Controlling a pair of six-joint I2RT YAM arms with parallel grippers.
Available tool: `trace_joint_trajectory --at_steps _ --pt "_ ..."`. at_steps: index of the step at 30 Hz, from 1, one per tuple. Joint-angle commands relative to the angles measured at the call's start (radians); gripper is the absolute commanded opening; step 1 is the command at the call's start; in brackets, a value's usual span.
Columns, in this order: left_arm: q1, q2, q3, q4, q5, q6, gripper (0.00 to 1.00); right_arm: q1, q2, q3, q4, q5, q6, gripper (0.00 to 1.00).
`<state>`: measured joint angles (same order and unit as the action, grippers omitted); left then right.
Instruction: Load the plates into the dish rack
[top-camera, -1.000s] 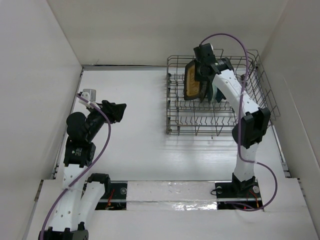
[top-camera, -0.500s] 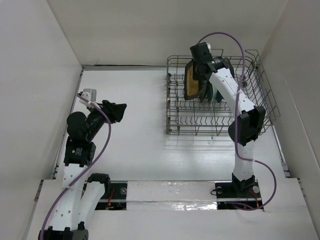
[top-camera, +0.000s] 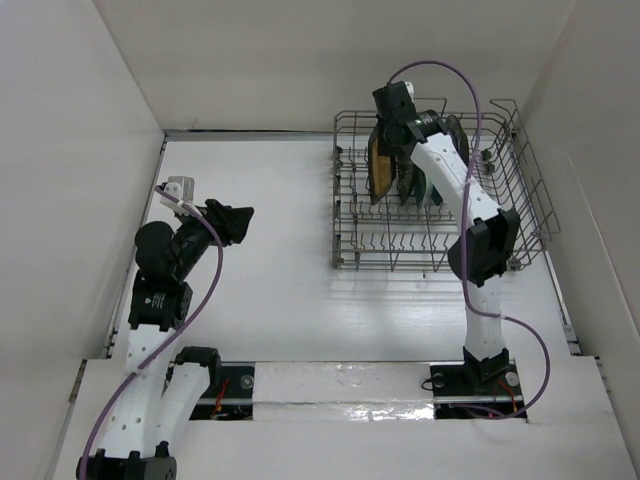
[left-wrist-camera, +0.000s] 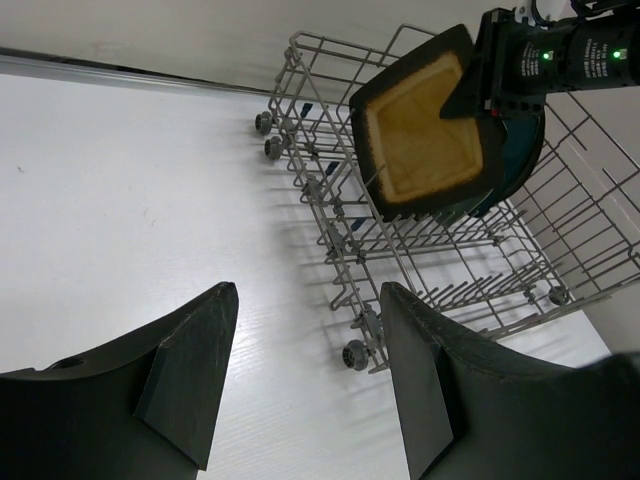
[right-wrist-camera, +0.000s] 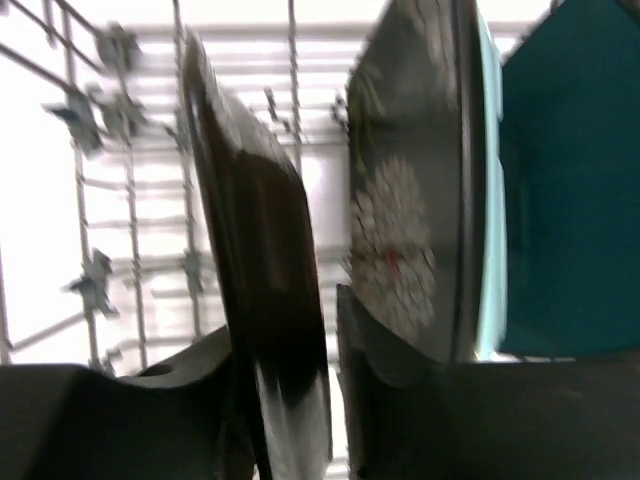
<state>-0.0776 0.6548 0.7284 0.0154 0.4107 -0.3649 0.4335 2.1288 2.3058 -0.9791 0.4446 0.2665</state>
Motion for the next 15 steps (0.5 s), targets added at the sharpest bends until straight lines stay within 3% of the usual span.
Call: trace_joint_trajectory --at_steps 1,3,8,15 --pt "-0.004 0.005 0.005 0.026 0.007 0.001 0.56 0.013 0.037 0.076 0.082 0.032 -0.019 0.41" --pt "-0.004 0.006 0.005 0.026 0.005 0.003 0.56 0.013 0.046 0.095 0.095 0.031 -0.032 0.48" --pt "-0.004 0.012 0.005 0.026 -0.001 0.001 0.56 0.013 0.071 0.127 0.121 0.026 -0.039 0.49" --pt "-0.004 0.022 0.003 0.023 -0.012 0.003 0.56 0.013 -0.019 0.015 0.24 -0.003 -0.059 0.58"
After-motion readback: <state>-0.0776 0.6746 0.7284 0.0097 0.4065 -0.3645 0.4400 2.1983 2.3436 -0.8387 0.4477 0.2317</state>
